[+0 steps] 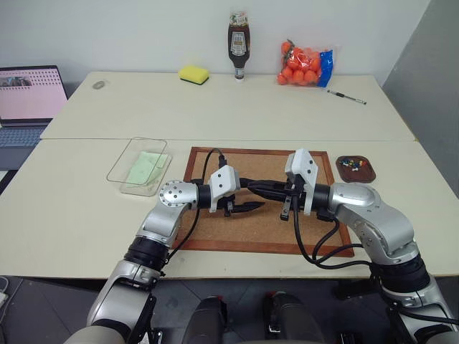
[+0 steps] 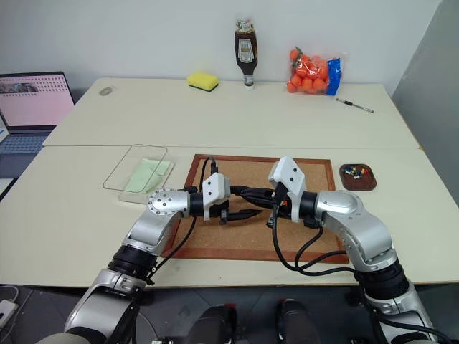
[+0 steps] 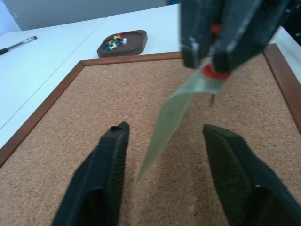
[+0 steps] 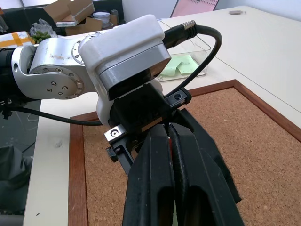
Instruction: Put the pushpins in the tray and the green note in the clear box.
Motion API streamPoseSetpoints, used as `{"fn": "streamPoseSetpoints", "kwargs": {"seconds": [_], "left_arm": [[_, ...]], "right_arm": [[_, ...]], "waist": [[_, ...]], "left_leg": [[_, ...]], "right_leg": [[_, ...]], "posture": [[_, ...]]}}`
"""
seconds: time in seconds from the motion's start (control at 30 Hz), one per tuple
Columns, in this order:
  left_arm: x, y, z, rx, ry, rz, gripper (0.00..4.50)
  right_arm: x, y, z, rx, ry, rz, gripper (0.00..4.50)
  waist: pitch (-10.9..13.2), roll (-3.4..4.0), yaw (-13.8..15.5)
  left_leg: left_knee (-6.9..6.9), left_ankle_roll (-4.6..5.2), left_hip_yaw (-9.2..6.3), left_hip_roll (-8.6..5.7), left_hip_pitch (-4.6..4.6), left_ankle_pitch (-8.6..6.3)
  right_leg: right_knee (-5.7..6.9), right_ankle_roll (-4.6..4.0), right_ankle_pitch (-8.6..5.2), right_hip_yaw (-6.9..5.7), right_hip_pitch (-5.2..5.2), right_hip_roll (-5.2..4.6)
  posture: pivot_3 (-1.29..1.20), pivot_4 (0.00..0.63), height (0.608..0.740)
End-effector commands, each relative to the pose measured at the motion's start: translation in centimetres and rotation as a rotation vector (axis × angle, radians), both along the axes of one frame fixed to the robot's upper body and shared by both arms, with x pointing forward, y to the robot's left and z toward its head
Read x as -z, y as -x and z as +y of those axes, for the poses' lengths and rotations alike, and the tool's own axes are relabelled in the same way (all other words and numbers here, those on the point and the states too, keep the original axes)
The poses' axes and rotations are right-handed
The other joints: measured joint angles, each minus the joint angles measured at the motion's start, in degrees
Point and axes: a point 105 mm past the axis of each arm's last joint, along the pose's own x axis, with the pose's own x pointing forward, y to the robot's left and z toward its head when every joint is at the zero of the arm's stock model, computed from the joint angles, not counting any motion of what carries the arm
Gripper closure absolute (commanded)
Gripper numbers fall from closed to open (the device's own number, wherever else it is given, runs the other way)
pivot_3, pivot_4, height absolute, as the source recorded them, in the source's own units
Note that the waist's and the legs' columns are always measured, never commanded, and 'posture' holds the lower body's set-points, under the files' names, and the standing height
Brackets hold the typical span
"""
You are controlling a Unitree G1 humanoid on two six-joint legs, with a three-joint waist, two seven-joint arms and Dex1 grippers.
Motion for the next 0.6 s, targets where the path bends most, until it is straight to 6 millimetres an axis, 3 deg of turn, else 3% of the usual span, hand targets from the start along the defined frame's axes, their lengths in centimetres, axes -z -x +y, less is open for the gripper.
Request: {"fn": "streamPoseSetpoints", "kwargs": {"seconds": [0.03,0.3,0.6], "left_arm": [[-0.88,0.10,-0.26,0.028,0.023,-0.009,2.99],[-0.61,0.06,-0.22,0.026,0.029,0.035,4.43],[-0.07,0.46,-0.20,0.028,0.024,0.069,4.43]], "right_arm": [[-1.86,0.51,0.32,-0.025,-0.034,-0.060,4.50],[-1.94,0.44,0.26,-0.021,-0.045,-0.050,4.50],[-2.51,0.15,0.05,0.023,-0.109,-0.026,4.50]], "waist": [[0.0,0.00,0.0],[0.0,0.00,0.0],[0.0,0.00,0.0]], "left_leg": [[0.00,0.00,0.00,0.00,0.00,0.00],[0.00,0.00,0.00,0.00,0.00,0.00],[0.00,0.00,-0.01,0.00,0.00,0.00]], "right_leg": [[0.00,0.00,0.00,0.00,0.00,0.00],[0.00,0.00,0.00,-0.02,0.00,0.01],[0.01,0.00,0.00,-0.01,0.00,0.01]], "posture": [[0.00,0.150,0.740],[0.00,0.150,0.740],[0.00,0.150,0.740]]}}
